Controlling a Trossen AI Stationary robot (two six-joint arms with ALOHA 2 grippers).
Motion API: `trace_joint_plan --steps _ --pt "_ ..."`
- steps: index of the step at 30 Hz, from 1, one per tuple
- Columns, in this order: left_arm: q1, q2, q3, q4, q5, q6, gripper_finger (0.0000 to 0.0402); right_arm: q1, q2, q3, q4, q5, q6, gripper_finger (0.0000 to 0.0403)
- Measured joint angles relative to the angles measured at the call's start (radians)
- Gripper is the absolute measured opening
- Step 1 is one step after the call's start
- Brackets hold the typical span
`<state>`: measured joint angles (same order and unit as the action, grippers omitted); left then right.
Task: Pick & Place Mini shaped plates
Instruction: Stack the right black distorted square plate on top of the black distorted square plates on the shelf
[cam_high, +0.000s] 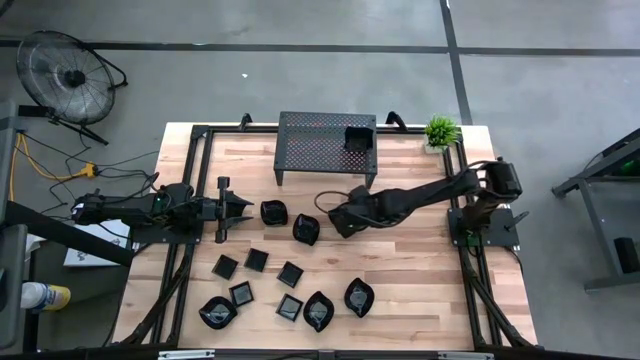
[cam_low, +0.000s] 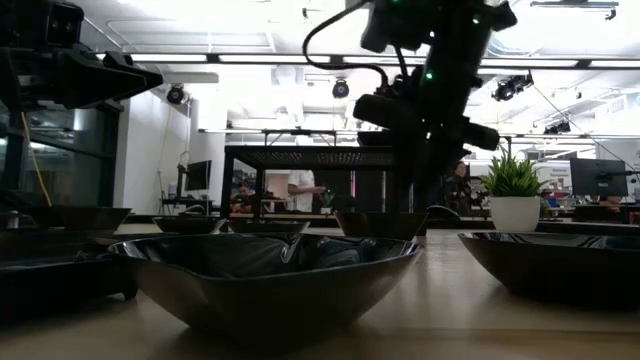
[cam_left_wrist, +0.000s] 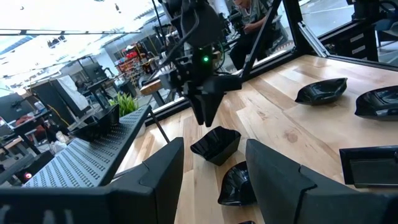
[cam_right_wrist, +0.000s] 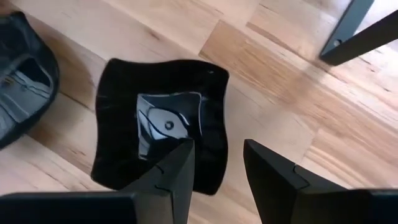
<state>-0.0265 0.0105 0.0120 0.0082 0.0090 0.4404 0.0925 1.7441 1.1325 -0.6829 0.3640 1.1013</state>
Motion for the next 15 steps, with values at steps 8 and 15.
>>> trace_joint_plan --steps 8,15 --pt "0.0 0.0 0.0 0.0 0.0 0.0 0.017 -0.017 -0.006 -0.042 0.091 -0.017 -0.03 0.0133" --pt "0.0 0.0 0.0 0.0 0.0 0.0 0.017 -0.048 -0.006 -0.042 0.112 -0.049 -0.047 0.0133"
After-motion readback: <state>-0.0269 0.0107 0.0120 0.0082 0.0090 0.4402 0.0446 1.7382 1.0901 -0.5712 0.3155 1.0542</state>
